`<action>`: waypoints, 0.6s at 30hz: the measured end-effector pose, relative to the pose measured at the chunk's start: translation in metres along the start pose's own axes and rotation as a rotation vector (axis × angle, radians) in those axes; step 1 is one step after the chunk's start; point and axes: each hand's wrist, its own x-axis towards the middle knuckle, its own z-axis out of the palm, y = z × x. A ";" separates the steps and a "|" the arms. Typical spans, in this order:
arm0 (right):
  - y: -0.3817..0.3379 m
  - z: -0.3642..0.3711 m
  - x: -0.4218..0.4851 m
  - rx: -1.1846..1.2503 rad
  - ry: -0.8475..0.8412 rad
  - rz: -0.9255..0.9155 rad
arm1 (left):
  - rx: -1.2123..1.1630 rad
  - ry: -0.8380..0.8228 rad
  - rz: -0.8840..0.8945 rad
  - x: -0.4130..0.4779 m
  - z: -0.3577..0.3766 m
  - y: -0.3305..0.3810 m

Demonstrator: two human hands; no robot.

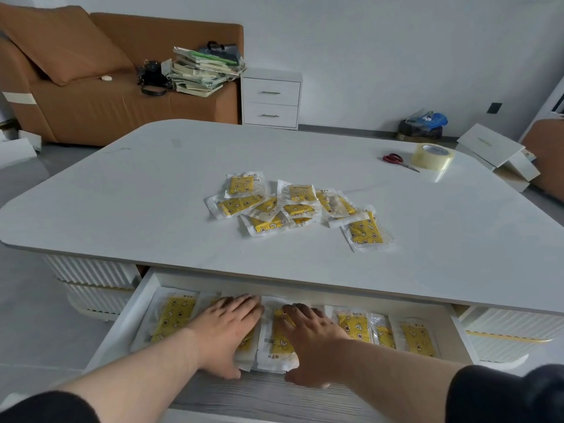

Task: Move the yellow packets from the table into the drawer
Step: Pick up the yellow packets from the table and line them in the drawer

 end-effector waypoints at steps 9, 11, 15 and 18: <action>-0.003 0.003 0.006 0.023 0.043 0.024 | -0.059 -0.013 -0.080 0.005 0.002 0.000; -0.004 0.003 0.007 0.017 0.050 0.033 | -0.060 -0.012 -0.095 0.006 0.003 0.000; -0.004 0.005 0.009 0.024 0.032 0.055 | -0.089 -0.033 -0.112 0.006 0.003 0.000; -0.003 0.003 0.008 0.041 0.030 0.054 | -0.111 -0.039 -0.098 0.006 0.001 -0.001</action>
